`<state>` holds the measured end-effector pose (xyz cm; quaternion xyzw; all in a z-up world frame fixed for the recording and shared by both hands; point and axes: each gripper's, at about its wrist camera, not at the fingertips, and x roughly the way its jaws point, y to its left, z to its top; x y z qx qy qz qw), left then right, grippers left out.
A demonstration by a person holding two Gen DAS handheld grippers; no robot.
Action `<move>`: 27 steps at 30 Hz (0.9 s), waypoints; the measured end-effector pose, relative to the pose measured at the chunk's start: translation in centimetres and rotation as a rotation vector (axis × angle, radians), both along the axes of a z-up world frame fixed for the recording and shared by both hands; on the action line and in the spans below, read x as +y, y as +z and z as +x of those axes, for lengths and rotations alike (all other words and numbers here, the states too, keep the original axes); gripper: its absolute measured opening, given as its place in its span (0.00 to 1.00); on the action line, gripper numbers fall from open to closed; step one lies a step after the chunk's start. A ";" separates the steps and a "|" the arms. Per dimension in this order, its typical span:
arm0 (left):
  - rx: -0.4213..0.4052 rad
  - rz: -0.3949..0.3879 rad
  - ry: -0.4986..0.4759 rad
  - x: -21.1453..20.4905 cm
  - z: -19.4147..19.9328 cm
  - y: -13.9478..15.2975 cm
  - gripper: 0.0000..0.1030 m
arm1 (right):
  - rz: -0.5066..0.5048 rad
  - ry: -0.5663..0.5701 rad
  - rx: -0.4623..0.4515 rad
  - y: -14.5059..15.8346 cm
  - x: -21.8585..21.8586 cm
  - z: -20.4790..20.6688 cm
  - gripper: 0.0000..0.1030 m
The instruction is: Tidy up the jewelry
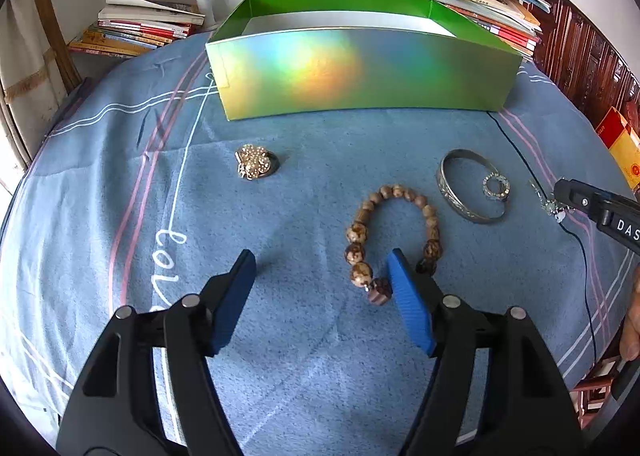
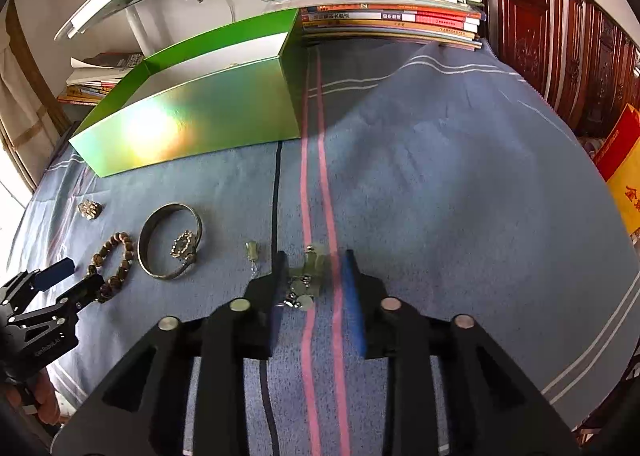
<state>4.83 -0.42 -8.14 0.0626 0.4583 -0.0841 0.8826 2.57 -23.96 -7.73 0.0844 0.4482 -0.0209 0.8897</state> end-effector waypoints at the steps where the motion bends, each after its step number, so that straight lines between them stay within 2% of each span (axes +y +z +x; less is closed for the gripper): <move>1: 0.001 -0.004 -0.003 0.0 0.0 0.0 0.67 | -0.015 0.002 -0.005 0.0 0.2 0.0 0.29; 3: 0.005 -0.014 -0.007 0.1 -0.1 0.0 0.69 | -0.034 0.010 -0.011 0.0 0.6 0.0 0.29; 18: 0.006 -0.013 -0.007 0.3 -0.3 -0.1 0.73 | -0.001 0.074 0.004 0.2 1.9 -0.7 0.29; 27: 0.008 -0.012 -0.003 0.4 -0.3 -0.2 0.76 | 0.006 0.062 0.001 0.3 1.6 -1.0 0.32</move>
